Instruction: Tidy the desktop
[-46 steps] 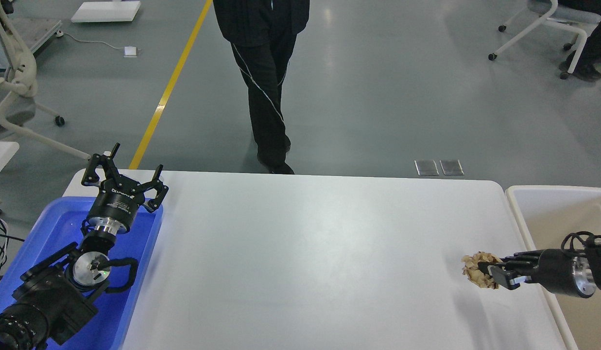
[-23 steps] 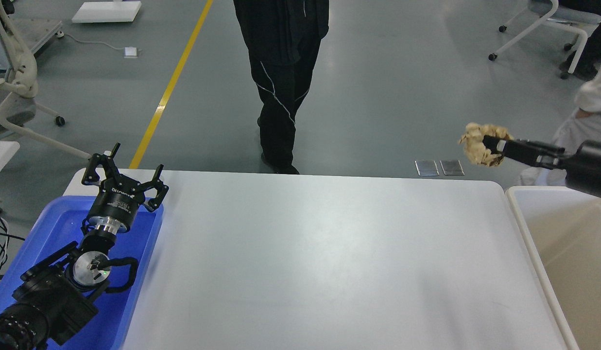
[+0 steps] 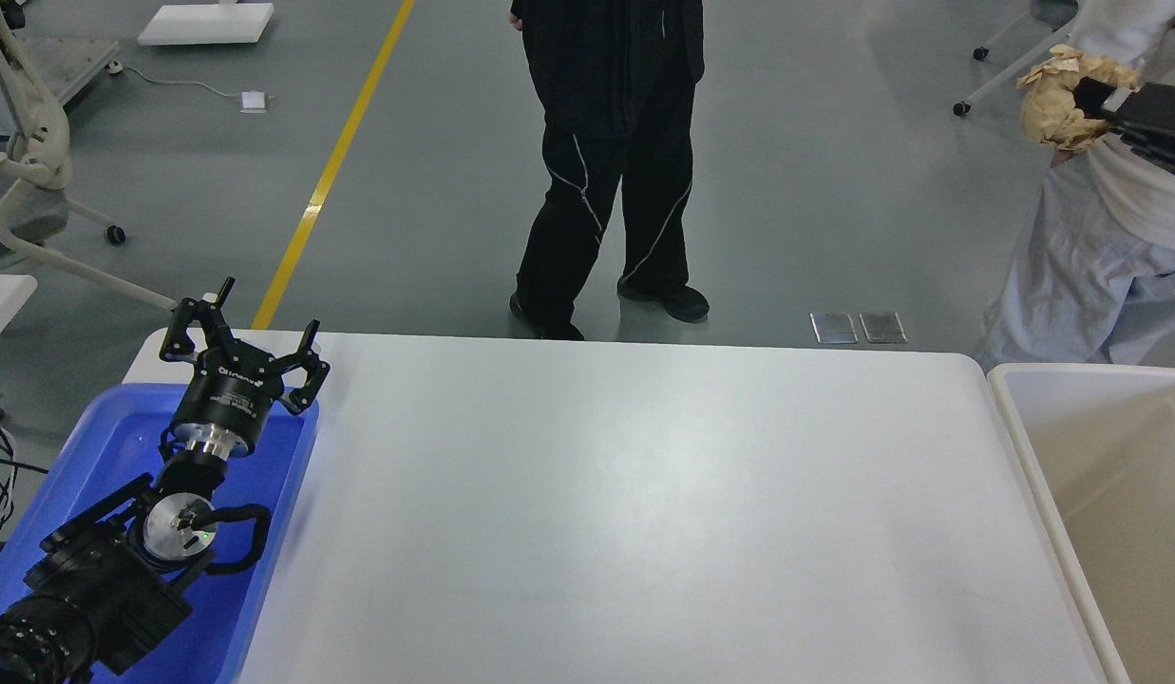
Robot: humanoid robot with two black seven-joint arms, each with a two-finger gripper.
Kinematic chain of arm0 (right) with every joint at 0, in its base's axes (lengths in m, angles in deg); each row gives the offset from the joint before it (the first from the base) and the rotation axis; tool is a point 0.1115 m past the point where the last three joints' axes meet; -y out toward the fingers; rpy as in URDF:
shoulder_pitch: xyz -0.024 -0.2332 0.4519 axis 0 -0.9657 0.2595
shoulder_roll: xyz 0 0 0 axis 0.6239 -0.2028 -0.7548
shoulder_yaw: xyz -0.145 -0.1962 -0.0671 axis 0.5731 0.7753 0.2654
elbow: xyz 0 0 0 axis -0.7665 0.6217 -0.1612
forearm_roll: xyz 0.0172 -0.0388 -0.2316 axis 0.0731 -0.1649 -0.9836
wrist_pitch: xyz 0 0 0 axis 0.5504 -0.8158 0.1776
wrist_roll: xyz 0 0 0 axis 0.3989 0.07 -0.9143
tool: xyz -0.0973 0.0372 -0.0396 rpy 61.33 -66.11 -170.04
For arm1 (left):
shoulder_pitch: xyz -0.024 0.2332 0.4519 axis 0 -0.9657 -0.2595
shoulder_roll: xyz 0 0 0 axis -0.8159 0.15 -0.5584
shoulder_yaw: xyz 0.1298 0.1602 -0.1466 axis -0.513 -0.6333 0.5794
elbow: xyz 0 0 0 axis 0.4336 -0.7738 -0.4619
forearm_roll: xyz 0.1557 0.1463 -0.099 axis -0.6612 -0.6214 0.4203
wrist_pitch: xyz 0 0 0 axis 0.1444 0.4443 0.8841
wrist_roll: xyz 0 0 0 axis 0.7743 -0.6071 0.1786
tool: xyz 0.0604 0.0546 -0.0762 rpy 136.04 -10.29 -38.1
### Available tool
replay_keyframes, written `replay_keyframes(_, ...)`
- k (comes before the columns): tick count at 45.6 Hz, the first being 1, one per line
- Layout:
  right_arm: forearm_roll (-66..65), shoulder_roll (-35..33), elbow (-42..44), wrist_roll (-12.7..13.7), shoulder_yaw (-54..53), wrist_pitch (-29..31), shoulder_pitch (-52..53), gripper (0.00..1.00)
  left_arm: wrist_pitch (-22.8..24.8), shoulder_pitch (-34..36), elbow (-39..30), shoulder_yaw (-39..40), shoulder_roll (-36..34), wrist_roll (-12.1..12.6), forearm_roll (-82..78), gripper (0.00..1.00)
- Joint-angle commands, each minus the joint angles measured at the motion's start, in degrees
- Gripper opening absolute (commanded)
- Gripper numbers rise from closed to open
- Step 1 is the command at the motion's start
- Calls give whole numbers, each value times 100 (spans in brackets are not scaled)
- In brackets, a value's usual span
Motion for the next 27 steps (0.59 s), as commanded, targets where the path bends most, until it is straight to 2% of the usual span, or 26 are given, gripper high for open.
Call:
replay_keyframes(1, 689, 707, 2378, 1750, 273, 97, 8, 0, 0, 0, 0, 0, 0, 0, 0, 100)
replay_keyframes(4, 760, 1058, 3239, 2314, 335, 97, -18, 0, 0, 0, 0, 0, 0, 0, 0, 100)
replay_keyframes(7, 847, 1331, 3873, 2657, 344, 106, -62, 0, 0, 0, 0, 0, 0, 0, 0, 100)
replay_keyframes(13, 918, 1604, 4577, 2991, 344, 45, -282, 0, 0, -9, 0, 0, 0, 0, 0, 100)
replay_keyframes(27, 962, 2193, 5632, 4037, 326, -368, -818, 0, 0, 0, 0, 0, 0, 0, 0, 100)
